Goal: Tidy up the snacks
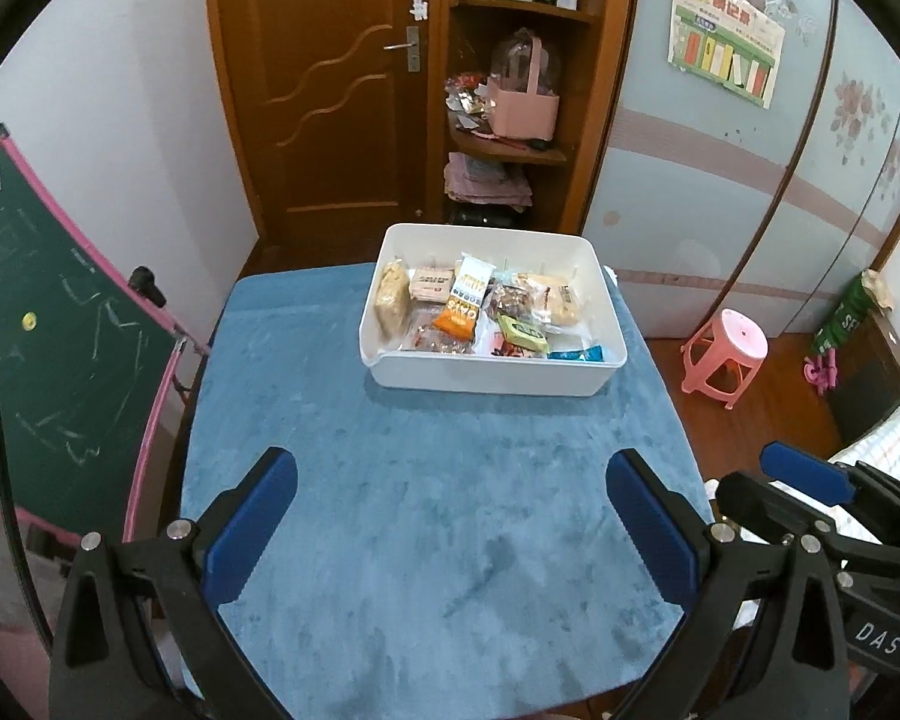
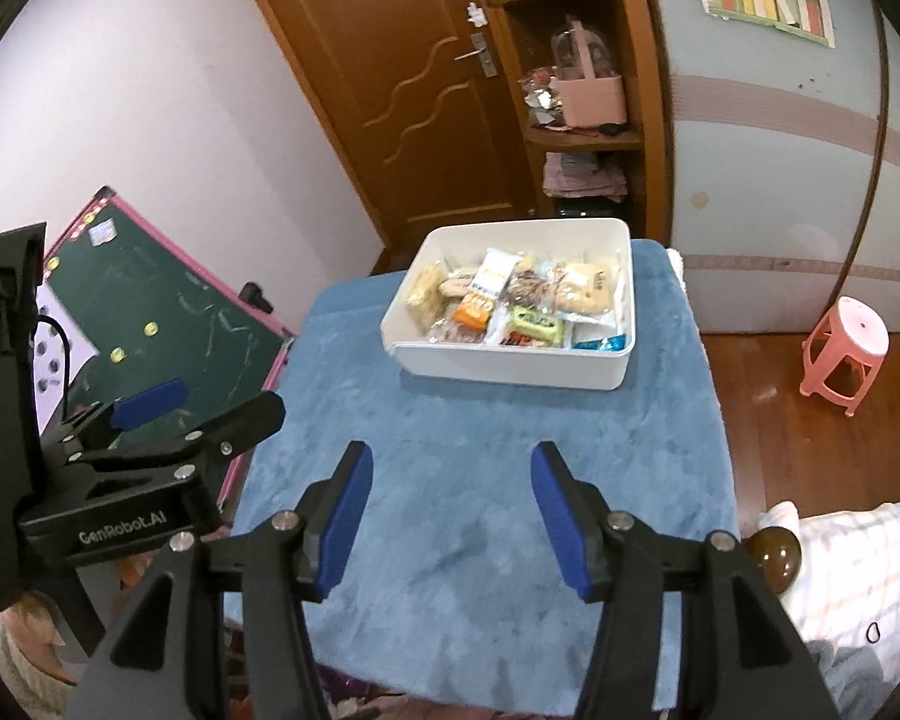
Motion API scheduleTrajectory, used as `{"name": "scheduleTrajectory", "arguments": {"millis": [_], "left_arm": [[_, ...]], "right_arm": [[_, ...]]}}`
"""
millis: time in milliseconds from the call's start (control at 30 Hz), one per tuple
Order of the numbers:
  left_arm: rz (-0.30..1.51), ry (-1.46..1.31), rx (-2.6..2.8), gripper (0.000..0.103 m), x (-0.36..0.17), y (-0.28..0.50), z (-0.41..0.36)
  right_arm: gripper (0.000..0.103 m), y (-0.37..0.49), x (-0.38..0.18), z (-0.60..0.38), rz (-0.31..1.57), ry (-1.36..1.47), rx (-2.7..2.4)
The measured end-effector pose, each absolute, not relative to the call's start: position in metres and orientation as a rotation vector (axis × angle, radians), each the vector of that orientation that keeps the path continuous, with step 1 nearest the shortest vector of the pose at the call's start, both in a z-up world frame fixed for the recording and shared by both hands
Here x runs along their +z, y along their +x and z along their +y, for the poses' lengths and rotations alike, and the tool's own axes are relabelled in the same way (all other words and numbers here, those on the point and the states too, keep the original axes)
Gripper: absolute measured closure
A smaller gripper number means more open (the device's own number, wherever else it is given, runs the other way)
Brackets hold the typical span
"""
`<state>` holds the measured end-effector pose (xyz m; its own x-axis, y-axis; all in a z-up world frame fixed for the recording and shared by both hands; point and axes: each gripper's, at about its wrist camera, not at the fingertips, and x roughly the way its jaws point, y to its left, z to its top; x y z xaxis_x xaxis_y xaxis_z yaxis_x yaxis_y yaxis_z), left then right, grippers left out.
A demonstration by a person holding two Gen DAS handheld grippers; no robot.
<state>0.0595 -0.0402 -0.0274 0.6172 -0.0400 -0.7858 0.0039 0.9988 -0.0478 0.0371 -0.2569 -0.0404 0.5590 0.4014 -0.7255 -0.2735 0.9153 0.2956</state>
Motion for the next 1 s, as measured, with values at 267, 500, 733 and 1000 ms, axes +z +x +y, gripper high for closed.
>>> {"name": "scheduleTrajectory", "arguments": {"millis": [267,500,733,1000], "left_arm": [[0.881,-0.045,0.019,0.001,-0.014,0.022,-0.044],[0.886,-0.05,0.061,0.001,-0.011,0.008,-0.043],[0.876,-0.044,0.075,0.001,-0.007,0.004,-0.039],[0.876,-0.036,0.085,0.001,-0.007,0.006,-0.041]], "right_arm": [[0.047,0.005,-0.022,-0.252,0.843,0.103,0.398],[0.047,-0.009,-0.014,-0.247,0.8,0.092,0.382],[0.047,-0.01,-0.013,-0.242,0.799,0.1,0.394],[0.047,-0.01,-0.014,-0.243,0.798,0.101,0.393]]}}
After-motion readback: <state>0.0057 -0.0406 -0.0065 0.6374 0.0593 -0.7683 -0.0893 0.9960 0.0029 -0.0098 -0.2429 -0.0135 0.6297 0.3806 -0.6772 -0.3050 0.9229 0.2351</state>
